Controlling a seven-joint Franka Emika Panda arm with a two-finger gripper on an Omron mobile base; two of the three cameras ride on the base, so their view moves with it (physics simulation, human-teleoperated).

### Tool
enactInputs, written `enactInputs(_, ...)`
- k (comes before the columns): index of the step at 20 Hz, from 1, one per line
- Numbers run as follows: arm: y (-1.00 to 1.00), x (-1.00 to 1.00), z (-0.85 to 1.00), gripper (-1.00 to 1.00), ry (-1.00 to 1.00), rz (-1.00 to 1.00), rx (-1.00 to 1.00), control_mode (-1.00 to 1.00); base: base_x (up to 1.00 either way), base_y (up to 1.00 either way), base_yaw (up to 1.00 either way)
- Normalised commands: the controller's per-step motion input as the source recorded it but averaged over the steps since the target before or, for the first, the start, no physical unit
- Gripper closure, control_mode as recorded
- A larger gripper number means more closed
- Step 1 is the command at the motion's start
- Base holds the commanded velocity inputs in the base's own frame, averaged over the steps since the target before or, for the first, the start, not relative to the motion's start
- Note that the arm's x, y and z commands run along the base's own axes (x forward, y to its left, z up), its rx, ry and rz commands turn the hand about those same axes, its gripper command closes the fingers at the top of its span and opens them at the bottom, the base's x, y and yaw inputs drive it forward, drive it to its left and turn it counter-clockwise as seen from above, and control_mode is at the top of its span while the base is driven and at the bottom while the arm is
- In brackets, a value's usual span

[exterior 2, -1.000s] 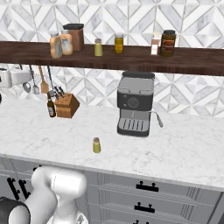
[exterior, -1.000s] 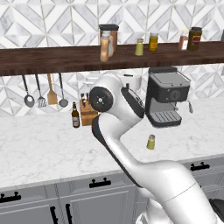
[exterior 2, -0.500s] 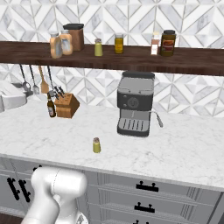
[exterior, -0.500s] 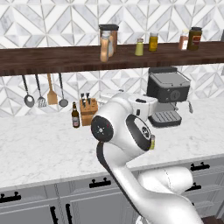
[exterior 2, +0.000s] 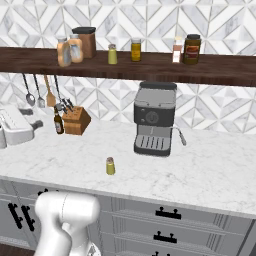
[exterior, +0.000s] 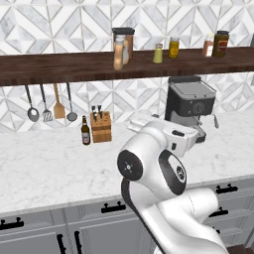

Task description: Put the shaker and condiment bottle from the counter next to their counterparts in the cabinet.

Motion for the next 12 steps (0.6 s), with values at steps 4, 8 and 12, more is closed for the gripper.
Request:
enactInputs(4,-0.29,-0.22,-0.25,-1.00,0.00,-0.04,0.01,-1.00,0.00,0.00,0.00)
enactInputs(8,-0.29,-0.14,-0.34,-1.00,-0.01,-0.05,0.00,-1.00,0.00,0.00,0.00)
enactInputs(12,-0.28,-0.05,-0.49,-1.00,-0.03,-0.04,0.00,-1.00,0.00,0.00,0.00)
